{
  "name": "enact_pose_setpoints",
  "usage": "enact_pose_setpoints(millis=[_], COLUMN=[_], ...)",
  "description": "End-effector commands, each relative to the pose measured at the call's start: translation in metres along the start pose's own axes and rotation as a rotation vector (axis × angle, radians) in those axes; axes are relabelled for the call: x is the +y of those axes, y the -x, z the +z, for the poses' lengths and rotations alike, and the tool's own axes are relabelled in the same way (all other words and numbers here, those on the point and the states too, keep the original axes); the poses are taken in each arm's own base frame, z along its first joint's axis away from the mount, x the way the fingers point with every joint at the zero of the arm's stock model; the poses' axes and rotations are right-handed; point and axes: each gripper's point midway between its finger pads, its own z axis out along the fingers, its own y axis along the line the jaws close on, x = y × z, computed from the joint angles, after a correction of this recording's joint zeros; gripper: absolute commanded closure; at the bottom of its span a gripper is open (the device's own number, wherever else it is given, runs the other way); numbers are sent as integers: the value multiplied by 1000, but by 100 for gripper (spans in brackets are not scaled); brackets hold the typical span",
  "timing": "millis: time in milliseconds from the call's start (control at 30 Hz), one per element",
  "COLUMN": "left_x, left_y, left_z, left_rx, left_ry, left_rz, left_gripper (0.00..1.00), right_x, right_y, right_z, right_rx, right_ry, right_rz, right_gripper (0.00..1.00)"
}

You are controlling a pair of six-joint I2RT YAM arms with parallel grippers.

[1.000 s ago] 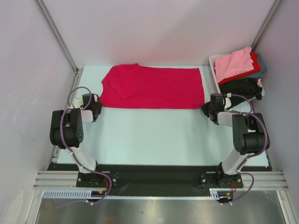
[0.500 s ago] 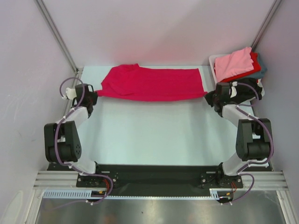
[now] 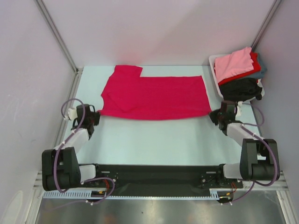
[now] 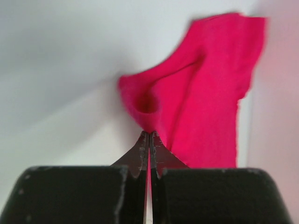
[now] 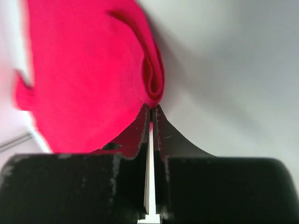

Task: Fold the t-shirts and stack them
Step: Fold the tshirt

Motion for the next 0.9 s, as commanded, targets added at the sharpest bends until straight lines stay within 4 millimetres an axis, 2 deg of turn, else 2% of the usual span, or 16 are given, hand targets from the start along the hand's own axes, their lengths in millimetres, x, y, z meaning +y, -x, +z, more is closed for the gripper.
enact_pose_setpoints(millis=[0,33,133,167,233,367,500,533,600,633,667,700,733,767,800,867], left_x=[19,30,51,51,62,61,37,9,-24,-63,-81,-109,-123,-133,-132,-113], left_y=[4,1,-6,-5,-8,-7,-5,3,5,18,14,30,23,19,20,22], left_z=[-15,-20,-26,-29,-31,-33,-26,-27,-28,-39,-47,-59,-67,-73,-74,-69], left_rx=[-43,-44,-36,-42,-38,-47,-26,-40,-36,-65,-63,-125,-119,-117,-122,-142], left_ry=[-10,-6,17,8,28,18,-8,-56,-104,-160,-183,-208,-236,-252,-238,-178], left_rz=[-17,-16,9,13,29,32,3,-4,28,32,56,70,92,116,123,113], left_gripper=[100,100,100,100,100,100,100,100,100,100,100,100,100,100,100,100], right_x=[-17,-32,-43,-51,-50,-50,-36,-34,-31,-32,-31,-30,-30,-30,-30,-36], right_y=[-4,-9,-11,-13,-12,-12,-8,-9,-8,-9,-10,-10,-10,-9,-9,-11], right_z=[-14,-16,-24,-26,-30,-33,-34,-34,-34,-35,-35,-36,-36,-37,-37,-39], right_rx=[-28,-22,-32,-32,-42,-47,-42,-41,-43,-40,-37,-39,-41,-45,-47,-35], right_ry=[-3,-30,-46,-65,-50,-40,-15,-16,-15,-15,-12,-7,-8,-5,-4,-29], right_rz=[17,10,-6,-12,-20,-18,-15,-20,-22,-22,-20,-20,-19,-19,-19,-25], right_gripper=[100,100,100,100,100,100,100,100,100,100,100,100,100,100,100,100])
